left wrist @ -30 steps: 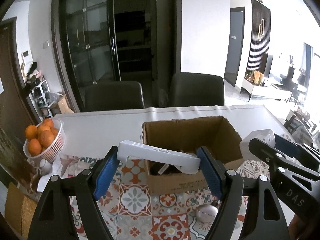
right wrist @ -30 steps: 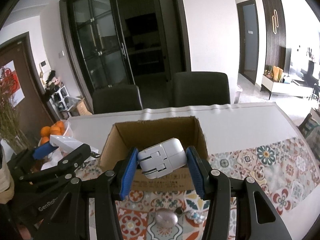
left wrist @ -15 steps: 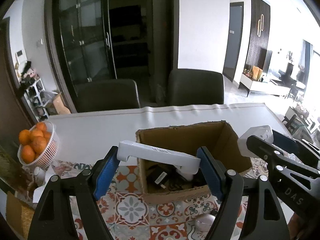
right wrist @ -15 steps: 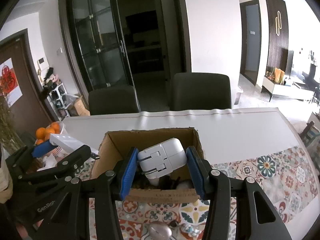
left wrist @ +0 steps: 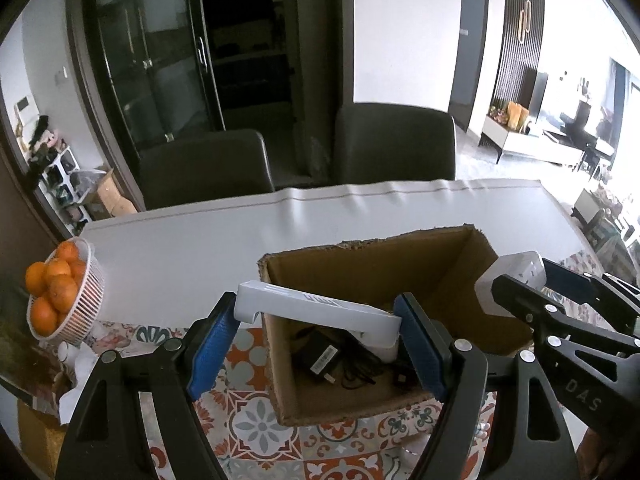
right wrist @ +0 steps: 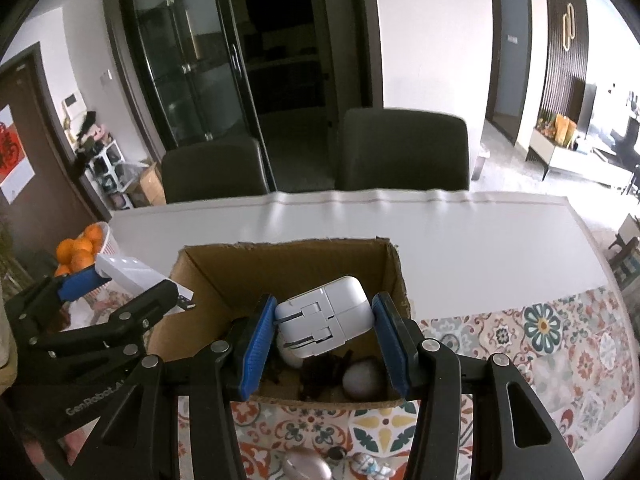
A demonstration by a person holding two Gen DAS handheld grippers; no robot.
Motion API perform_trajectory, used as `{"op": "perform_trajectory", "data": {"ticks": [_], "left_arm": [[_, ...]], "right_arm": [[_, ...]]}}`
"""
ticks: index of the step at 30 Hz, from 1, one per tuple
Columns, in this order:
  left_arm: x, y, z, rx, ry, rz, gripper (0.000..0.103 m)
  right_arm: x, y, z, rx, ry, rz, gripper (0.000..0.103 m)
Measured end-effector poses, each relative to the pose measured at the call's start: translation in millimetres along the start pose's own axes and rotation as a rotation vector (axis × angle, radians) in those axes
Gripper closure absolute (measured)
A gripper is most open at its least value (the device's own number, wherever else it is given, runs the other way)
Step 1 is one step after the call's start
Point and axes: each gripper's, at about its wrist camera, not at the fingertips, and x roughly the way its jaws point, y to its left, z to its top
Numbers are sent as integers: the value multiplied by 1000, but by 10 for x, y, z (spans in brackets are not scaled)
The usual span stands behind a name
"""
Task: Organize rigid objects
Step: 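Lower both grippers into the box and open them to release the objects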
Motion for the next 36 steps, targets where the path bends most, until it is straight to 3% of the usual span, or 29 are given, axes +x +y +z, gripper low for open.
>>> {"op": "perform_trajectory", "data": {"ticks": [9, 19, 26, 36], "left_arm": [[416, -17, -10, 9, 131, -16, 24], [606, -67, -42, 11, 210, -41, 24], [565, -82, -43, 14, 198, -26, 21], [210, -68, -105, 6, 112, 25, 18]], "right_arm": [[342, -54, 0, -17, 98, -12, 52], [533, -159, -39, 5, 158, -12, 52], [463, -172, -24, 4, 148, -42, 52], [137, -144, -60, 12, 58, -75, 51]]}}
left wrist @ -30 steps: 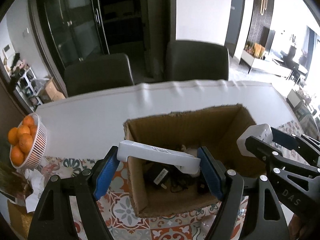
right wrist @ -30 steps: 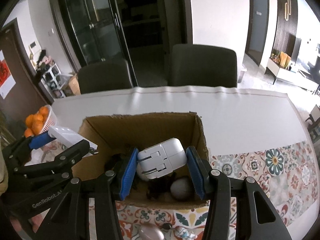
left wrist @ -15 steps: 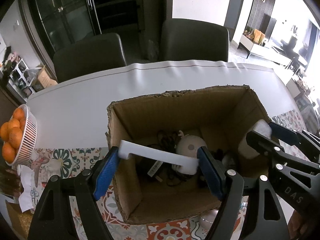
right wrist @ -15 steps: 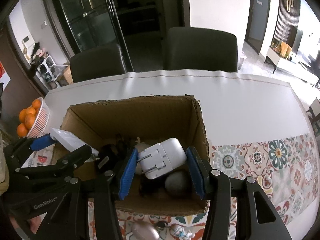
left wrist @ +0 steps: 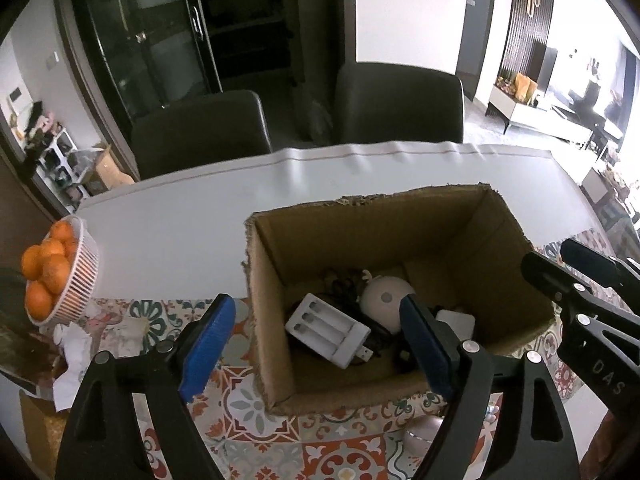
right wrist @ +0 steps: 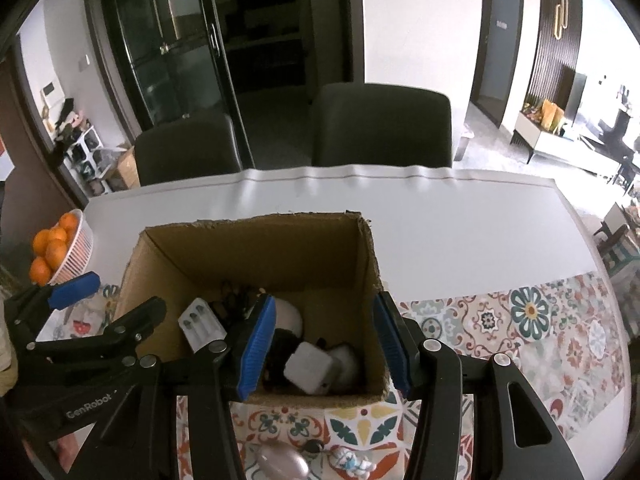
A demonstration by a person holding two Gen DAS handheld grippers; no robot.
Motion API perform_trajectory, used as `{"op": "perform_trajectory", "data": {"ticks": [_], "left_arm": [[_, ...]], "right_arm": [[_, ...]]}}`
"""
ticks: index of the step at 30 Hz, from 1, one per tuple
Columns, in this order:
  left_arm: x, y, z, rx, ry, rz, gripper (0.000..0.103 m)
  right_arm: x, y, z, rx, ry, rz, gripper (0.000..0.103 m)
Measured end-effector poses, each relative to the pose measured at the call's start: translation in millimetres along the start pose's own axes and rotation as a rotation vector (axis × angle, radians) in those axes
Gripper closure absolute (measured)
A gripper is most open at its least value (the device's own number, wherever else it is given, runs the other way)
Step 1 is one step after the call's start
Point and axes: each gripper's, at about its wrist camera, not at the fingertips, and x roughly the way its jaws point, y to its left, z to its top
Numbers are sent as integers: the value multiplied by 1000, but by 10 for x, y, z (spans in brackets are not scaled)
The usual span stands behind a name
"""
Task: Organize rigid objects
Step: 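Lower both grippers into the box and open them to release the objects, then move both open grippers back to the silver speaker and astronaut figurine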
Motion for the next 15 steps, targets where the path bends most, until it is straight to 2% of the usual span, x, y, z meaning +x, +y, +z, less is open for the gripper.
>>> {"op": "perform_trajectory", "data": {"ticks": [15], "left_arm": [[-590, -63, -311, -5, -128, 21, 12]], "right_arm": [[-572, -79, -291, 34, -128, 4, 50]]}}
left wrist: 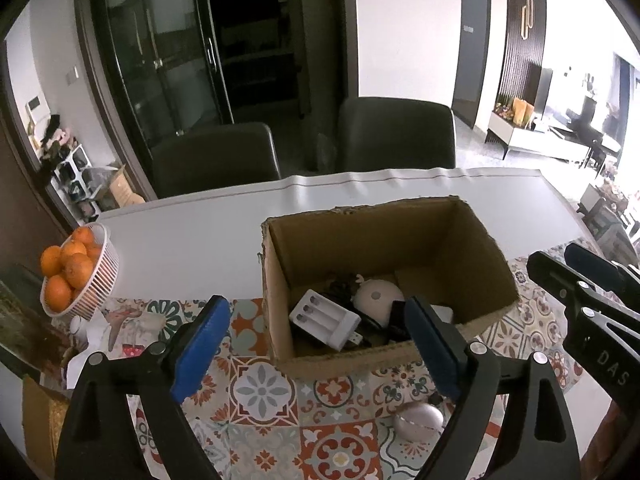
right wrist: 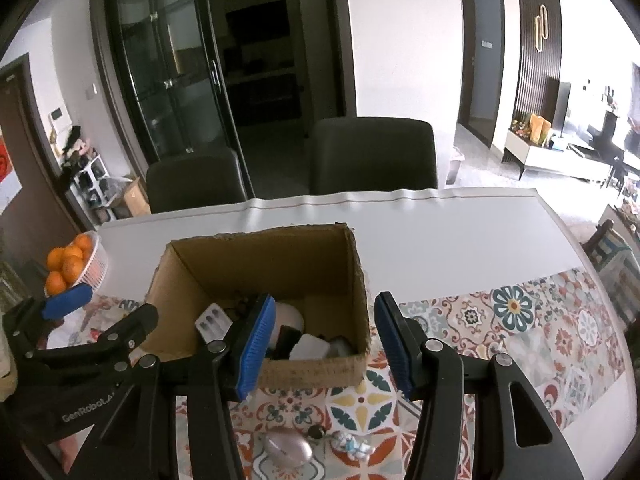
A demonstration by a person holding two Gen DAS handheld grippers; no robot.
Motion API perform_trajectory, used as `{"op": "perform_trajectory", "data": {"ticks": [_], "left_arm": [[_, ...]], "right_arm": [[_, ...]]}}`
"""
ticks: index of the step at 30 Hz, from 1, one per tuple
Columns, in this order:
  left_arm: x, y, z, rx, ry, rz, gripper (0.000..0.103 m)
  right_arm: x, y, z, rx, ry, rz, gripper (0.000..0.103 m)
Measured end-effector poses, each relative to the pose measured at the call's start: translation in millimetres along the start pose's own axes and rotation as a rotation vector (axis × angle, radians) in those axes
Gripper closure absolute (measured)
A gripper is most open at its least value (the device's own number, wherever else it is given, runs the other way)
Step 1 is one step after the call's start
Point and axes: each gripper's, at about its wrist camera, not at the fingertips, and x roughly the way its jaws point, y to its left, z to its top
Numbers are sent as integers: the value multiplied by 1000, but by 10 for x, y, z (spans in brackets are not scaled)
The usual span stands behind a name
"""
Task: Organize rigid objects
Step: 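Move both open grippers back to the silver speaker and astronaut figurine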
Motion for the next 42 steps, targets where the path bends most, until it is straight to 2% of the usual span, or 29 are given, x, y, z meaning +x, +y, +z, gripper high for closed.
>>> {"op": "perform_trajectory", "data": {"ticks": [11, 23, 42], "left_arm": [[-263, -148, -298, 5, -34, -11, 9], [-399, -321, -648, 14, -54, -4, 9], [-164, -538, -1139, 22, 28, -56, 9]], "right_arm": [[-284, -97, -306, 7, -42, 10, 49], [-364, -292, -653, 28, -23, 27, 47], [-208, -459, -1121, 2, 54, 72, 47]]}}
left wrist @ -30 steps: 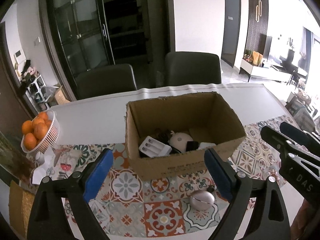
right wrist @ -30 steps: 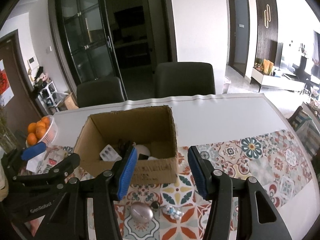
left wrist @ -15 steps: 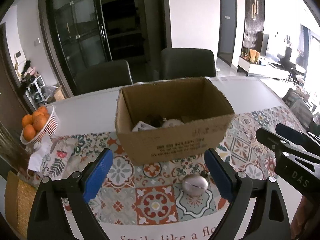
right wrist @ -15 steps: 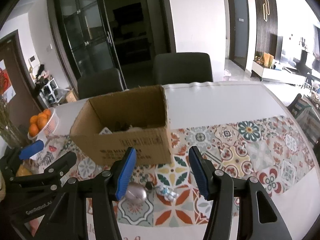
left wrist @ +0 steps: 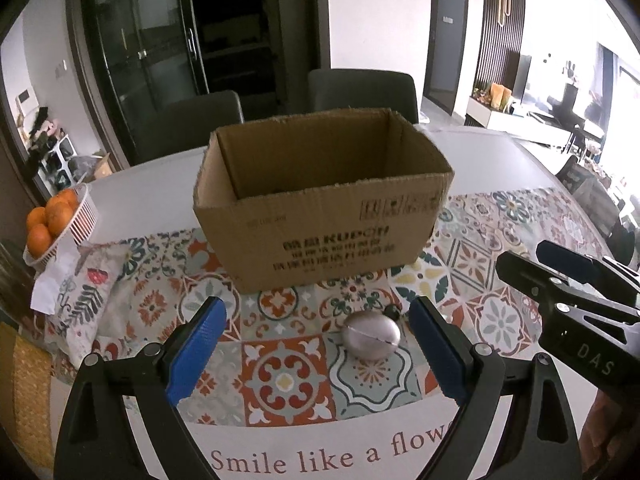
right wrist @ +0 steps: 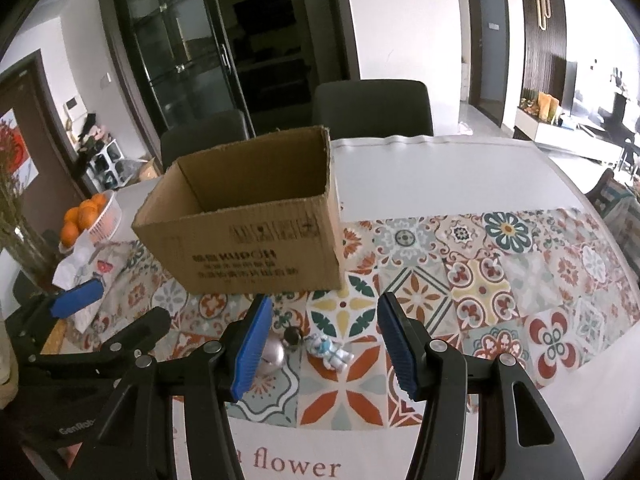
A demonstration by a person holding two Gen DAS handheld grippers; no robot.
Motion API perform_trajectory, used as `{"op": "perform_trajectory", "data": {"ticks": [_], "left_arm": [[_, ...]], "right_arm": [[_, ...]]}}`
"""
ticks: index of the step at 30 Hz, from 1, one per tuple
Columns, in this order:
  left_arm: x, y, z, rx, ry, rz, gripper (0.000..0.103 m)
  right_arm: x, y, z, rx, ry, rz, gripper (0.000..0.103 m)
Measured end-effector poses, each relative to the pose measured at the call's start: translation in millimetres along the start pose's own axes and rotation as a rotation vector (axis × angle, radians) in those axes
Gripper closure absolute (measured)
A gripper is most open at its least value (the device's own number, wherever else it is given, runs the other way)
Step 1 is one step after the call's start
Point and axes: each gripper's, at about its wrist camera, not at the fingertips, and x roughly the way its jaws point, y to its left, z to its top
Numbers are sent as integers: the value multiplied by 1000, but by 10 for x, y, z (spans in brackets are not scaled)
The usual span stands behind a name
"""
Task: Organize rigid objects
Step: 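Move both open grippers back to the silver speaker and astronaut figurine, then grasp the silver egg-shaped speaker with the left gripper while the right gripper grasps the white astronaut figurine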
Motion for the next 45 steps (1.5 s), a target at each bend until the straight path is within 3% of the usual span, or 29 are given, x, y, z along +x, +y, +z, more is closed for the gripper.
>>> {"op": "perform_trajectory", "data": {"ticks": [32, 45], "left_arm": [[812, -258, -500, 83, 170, -63, 10], [1119, -339, -536, 149, 182, -115, 10]], "right_arm": [[864, -91, -423, -174, 214, 83, 47], [1146, -97, -480, -201, 254, 106, 47]]}}
